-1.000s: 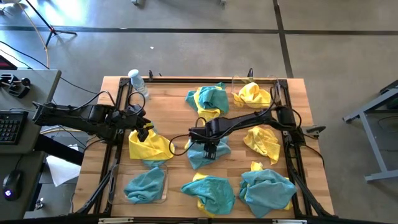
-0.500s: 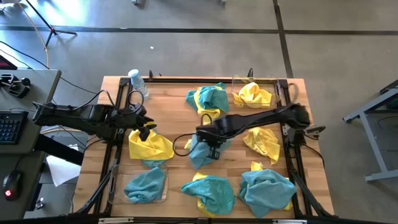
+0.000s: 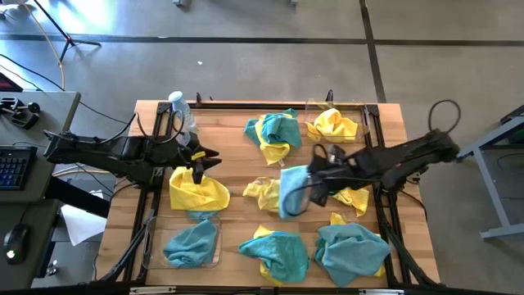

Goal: Sort microfiber towel by color & place in baskets
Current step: Put the blue microfiber towel into the bottom transparent bin

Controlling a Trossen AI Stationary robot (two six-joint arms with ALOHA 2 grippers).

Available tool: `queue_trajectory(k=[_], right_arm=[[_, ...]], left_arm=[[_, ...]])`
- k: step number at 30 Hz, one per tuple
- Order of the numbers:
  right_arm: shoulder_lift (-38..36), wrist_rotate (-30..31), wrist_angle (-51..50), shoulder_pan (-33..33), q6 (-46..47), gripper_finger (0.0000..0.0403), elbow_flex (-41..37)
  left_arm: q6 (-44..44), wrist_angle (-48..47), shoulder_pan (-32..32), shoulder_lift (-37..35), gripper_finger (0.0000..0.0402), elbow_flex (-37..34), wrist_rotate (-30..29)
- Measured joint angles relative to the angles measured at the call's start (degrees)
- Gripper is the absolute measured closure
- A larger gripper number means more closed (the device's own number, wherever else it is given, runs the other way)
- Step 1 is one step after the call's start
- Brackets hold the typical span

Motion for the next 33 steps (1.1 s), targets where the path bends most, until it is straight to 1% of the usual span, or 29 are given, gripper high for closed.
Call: queue_trajectory(k=[3, 7, 9, 11, 15, 18, 24, 29, 33], right_arm=[[-6.2, 2.1, 2.0, 1.8, 3.8, 0.0402, -6.3], [-14.4, 6.2, 10.0, 3.9, 4.9, 0.0402, -13.6], [-18.2, 7.8, 15.7, 4.6, 3.1, 0.0402, -16.6], [-21.2, 7.7, 20.8, 4.8, 0.8, 0.0402, -19.3], [-24.6, 7.7, 27.1, 4.7, -3.0, 0.0403, -22.9], [-24.9, 7.7, 29.0, 4.7, -5.3, 0.0403, -24.2], [-22.5, 6.5, 35.8, 3.6, -12.7, 0.0403, -25.9], [-20.0, 3.2, 42.7, 0.7, -20.1, 0.0403, -25.9], [-18.6, 1.5, 47.6, -1.3, -25.2, 0.0403, -25.9]], left_arm=[[1.4, 0.1, 0.0, 4.9, 0.0259, 4.5, 0.0], [3.5, 0.1, 0.0, 11.9, 0.0259, 11.1, 0.0], [4.5, 0.1, 0.0, 15.6, 0.0259, 14.6, 0.0], [5.7, 0.0, 0.0, 19.3, 0.0259, 18.1, 0.0], [9.1, 0.3, -0.3, 26.3, 0.0259, 24.8, 0.1], [11.8, 0.6, -0.3, 31.0, 0.0259, 29.3, 0.1], [15.0, 1.0, -0.3, 39.9, 0.0259, 38.5, 0.6], [18.4, 1.2, -0.3, 46.7, 0.0259, 45.1, 3.9], [21.5, 1.4, -0.3, 51.4, 0.0259, 48.5, 6.7]])
